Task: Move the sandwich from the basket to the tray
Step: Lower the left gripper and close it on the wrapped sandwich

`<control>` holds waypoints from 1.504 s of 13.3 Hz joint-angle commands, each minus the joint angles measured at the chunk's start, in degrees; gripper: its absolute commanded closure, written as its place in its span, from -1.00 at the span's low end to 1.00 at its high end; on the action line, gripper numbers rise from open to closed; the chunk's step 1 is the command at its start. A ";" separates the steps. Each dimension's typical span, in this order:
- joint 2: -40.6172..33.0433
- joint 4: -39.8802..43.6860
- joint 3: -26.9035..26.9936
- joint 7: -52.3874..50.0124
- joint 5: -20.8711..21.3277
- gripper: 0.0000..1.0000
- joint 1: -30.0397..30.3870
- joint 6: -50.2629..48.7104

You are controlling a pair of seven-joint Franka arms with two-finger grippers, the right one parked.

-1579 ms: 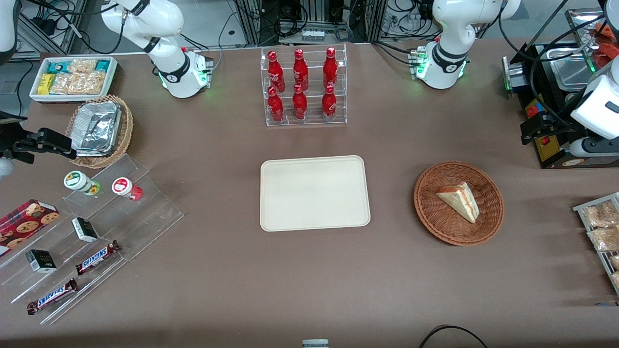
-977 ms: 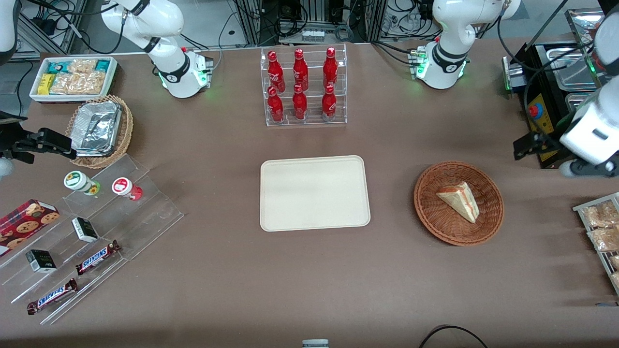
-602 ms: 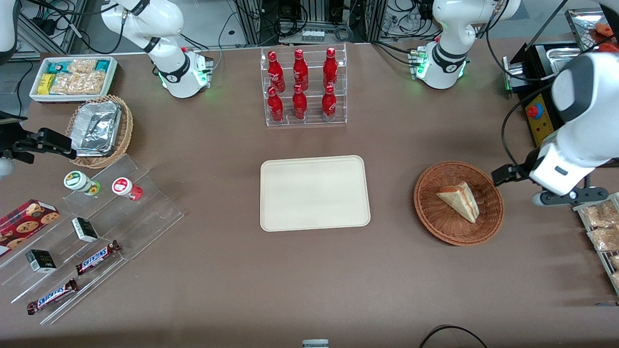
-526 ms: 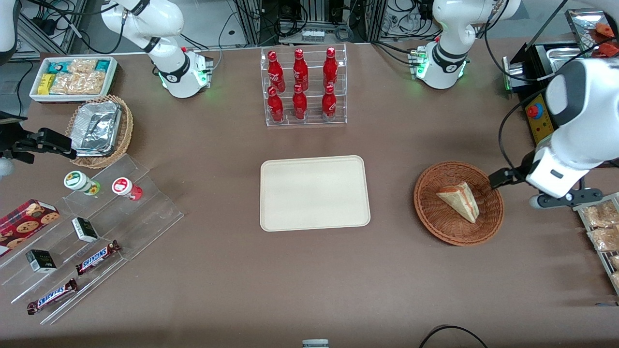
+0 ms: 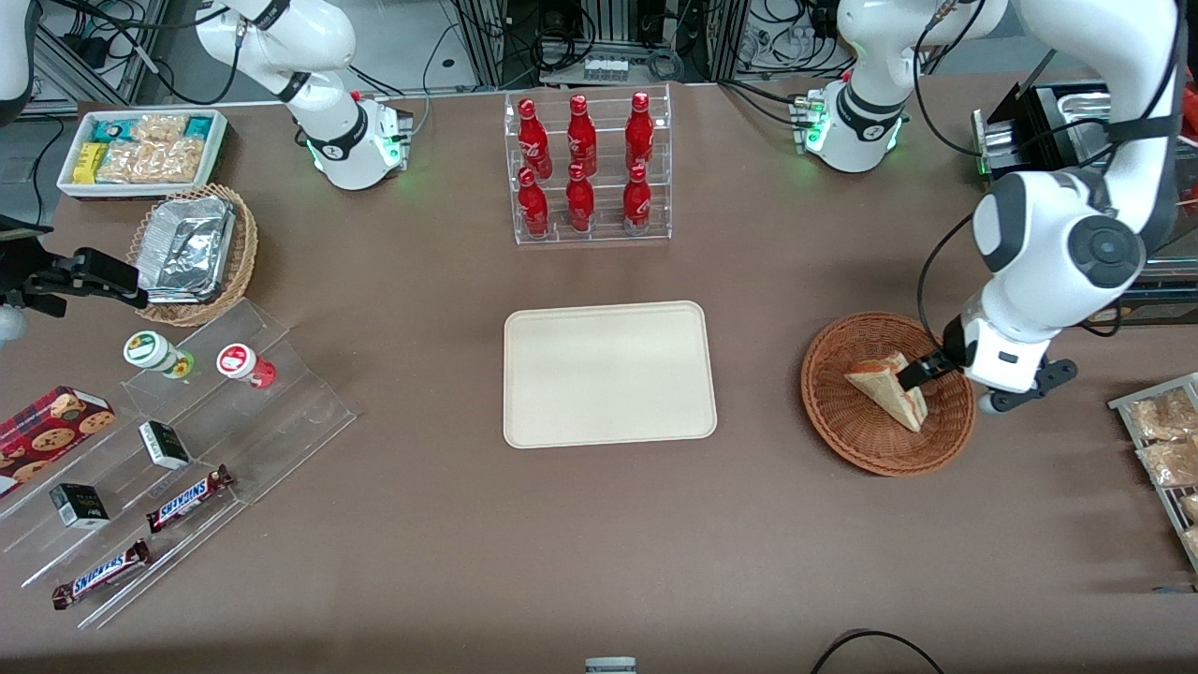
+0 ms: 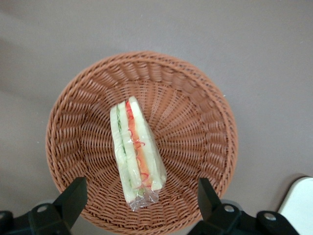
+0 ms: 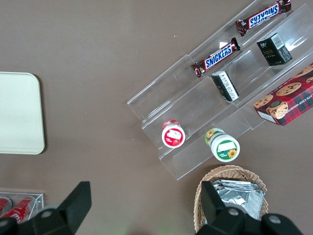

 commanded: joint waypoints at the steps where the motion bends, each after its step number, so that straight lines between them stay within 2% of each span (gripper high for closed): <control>1: -0.36 -4.09 0.09 -2.52 -0.59 -1.00 -0.22 3.83; 6: 0.61 -4.97 0.09 -4.98 -0.59 -1.00 -0.14 4.36; 10: 3.33 -5.06 0.00 -8.67 -0.68 -1.00 -0.40 8.40; 20: 4.83 -6.82 0.00 -8.94 -0.59 -1.00 -0.93 8.76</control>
